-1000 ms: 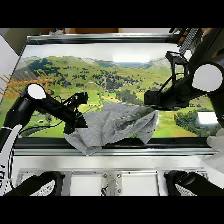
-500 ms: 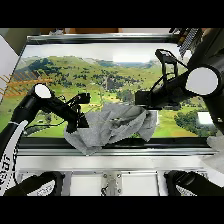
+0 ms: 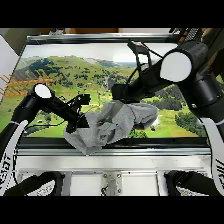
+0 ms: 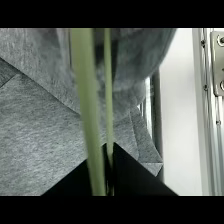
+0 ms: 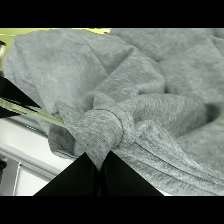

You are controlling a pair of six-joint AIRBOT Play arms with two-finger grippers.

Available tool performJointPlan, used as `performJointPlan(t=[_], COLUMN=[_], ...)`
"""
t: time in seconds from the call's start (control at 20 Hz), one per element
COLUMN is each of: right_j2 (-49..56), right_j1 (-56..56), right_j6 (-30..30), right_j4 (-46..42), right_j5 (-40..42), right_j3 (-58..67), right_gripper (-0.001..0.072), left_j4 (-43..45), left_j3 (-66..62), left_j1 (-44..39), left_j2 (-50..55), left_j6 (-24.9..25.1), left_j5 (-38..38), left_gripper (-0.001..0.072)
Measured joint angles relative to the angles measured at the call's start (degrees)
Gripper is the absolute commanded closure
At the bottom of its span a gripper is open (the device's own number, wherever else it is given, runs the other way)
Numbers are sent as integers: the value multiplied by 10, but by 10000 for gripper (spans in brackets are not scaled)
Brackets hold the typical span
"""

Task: Fold the clothes and pants, and hang the long-sleeved shirts on hangers.

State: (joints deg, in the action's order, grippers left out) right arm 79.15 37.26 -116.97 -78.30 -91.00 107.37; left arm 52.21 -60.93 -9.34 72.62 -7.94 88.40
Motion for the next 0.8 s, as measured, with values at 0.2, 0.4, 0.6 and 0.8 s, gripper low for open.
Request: performJointPlan(t=[0.2,0.4,0.6,0.8], right_j2=[46,66,73,80], right_j1=[28,42,52,59], right_j6=[2,2,2,2], right_j4=[5,10,12,14], right_j5=[1,2,13,21], right_j3=[57,78,83,85], right_gripper=[689,689,688,681], left_j4=[1,2,2,1], left_j3=[0,0,0,0], left_j1=[0,0,0,0], left_j2=[0,0,0,0], left_j6=[31,59,67,69], left_j5=[-2,-6,-9,-10], left_gripper=[698,697,697,697])
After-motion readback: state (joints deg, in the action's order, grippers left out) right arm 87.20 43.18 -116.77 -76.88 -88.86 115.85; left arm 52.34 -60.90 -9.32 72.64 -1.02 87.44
